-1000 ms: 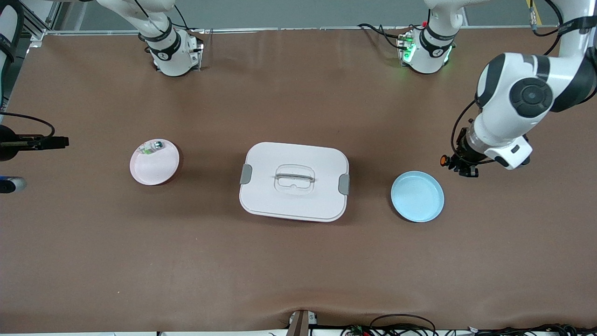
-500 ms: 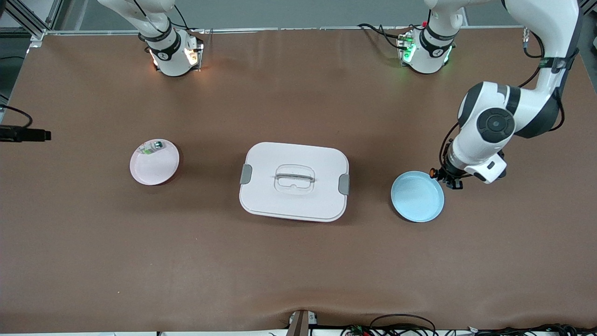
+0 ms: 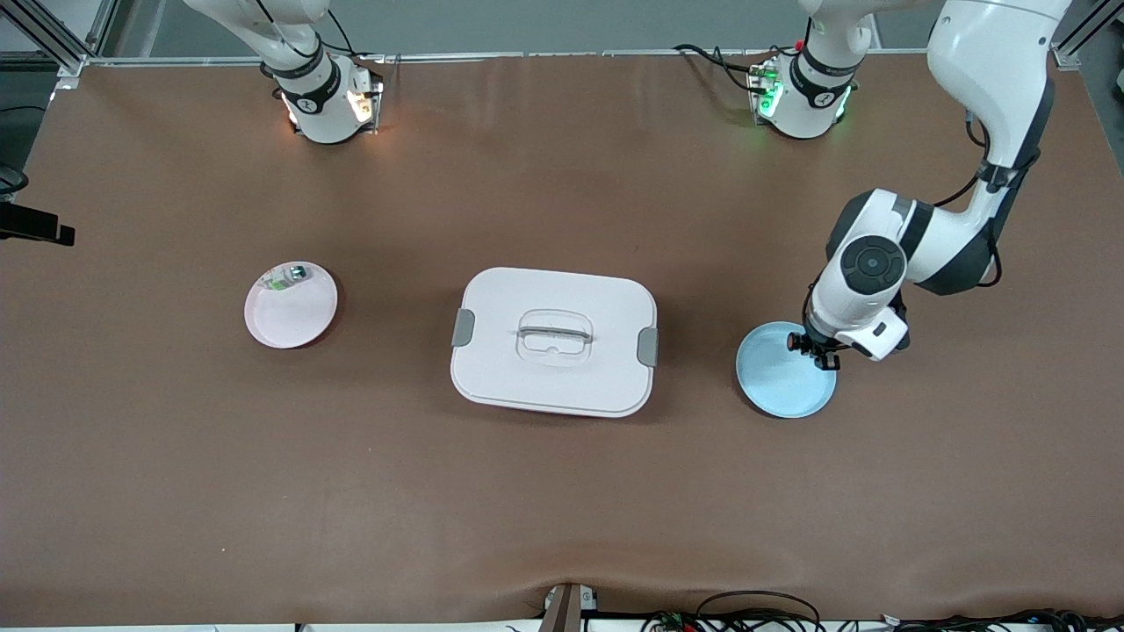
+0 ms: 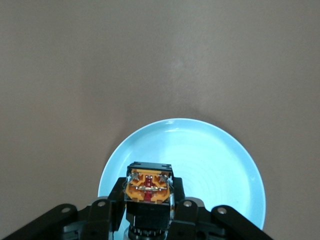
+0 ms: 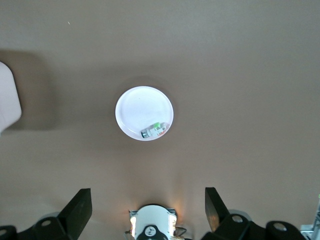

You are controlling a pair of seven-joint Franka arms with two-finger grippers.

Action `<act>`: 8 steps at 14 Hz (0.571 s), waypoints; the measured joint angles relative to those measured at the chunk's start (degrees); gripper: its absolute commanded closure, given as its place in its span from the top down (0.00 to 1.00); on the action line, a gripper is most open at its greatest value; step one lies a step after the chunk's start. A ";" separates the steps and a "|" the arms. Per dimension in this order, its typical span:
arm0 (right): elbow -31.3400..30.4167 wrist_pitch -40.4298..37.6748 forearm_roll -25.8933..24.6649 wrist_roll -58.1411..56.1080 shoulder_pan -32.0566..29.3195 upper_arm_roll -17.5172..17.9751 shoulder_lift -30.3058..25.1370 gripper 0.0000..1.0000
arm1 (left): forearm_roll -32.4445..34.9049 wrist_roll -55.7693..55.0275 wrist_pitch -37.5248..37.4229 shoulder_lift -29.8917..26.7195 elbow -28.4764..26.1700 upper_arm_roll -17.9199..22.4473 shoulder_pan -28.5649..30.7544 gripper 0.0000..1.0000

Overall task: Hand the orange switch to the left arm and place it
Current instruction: 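Lower the switch onto the light-blue plate with the left gripper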

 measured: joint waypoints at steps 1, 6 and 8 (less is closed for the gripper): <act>-0.03 0.73 0.20 0.19 0.01 0.04 -0.18 1.00 | 1.02 -1.16 0.22 0.69 0.04 -0.01 -0.22 0.00; -2.44 4.06 0.71 0.19 0.19 0.21 -1.90 1.00 | 3.58 -3.15 1.59 3.19 0.14 -0.02 -0.29 0.00; -8.15 8.19 0.74 0.19 0.24 0.22 -5.14 1.00 | 3.60 -3.15 2.52 3.88 0.19 -0.01 -0.10 0.00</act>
